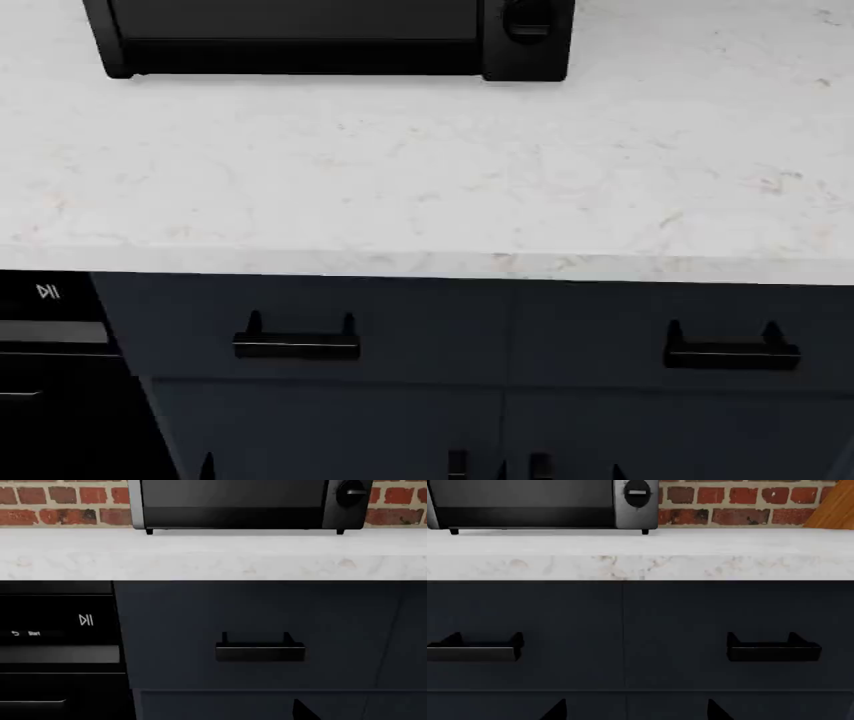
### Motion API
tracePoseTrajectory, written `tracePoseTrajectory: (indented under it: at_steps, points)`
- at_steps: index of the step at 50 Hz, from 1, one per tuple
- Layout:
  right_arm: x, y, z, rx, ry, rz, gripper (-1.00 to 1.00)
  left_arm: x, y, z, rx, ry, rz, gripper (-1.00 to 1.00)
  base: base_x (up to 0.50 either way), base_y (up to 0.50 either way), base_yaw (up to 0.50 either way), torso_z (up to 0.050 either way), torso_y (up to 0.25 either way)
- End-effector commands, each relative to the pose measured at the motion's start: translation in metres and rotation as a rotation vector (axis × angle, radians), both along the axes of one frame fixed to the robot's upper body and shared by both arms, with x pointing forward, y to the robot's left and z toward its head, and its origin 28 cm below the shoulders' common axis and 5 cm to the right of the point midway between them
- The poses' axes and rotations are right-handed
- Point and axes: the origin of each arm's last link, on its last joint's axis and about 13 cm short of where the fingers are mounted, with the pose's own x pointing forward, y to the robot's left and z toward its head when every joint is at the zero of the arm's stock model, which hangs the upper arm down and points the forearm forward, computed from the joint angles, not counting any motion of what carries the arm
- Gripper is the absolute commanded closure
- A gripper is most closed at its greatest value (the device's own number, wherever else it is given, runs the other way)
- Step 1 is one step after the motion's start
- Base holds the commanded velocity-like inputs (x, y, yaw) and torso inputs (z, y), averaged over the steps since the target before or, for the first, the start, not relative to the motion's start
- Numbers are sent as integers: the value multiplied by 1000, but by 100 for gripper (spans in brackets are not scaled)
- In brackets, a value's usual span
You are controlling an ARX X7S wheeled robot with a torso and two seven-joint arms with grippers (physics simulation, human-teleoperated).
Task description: Decrease the toaster oven temperature.
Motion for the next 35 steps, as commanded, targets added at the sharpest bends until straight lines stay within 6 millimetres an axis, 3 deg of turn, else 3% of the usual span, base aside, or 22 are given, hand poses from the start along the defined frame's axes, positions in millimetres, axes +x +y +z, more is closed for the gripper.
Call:
tracePoseTrajectory:
  at_steps: [1, 28, 29, 35]
  points:
    - [0, 0, 0, 0, 0, 0, -100, 0, 0, 0, 0, 0, 0, -100, 0, 0, 0, 0, 0]
    - [-2, 0, 2, 1, -5, -9, -100, -1, -1, -2, 26, 3, -17, -100, 0, 0, 0, 0, 0]
    - [0, -1, -1, 14, 44, -70, -100, 1, -1, -4, 54, -14, -7, -100, 0, 0, 0, 0, 0]
    - [-4, 0, 2, 3, -7, -6, -100, -2, -1, -1, 51, 5, -26, -100, 0, 0, 0, 0, 0]
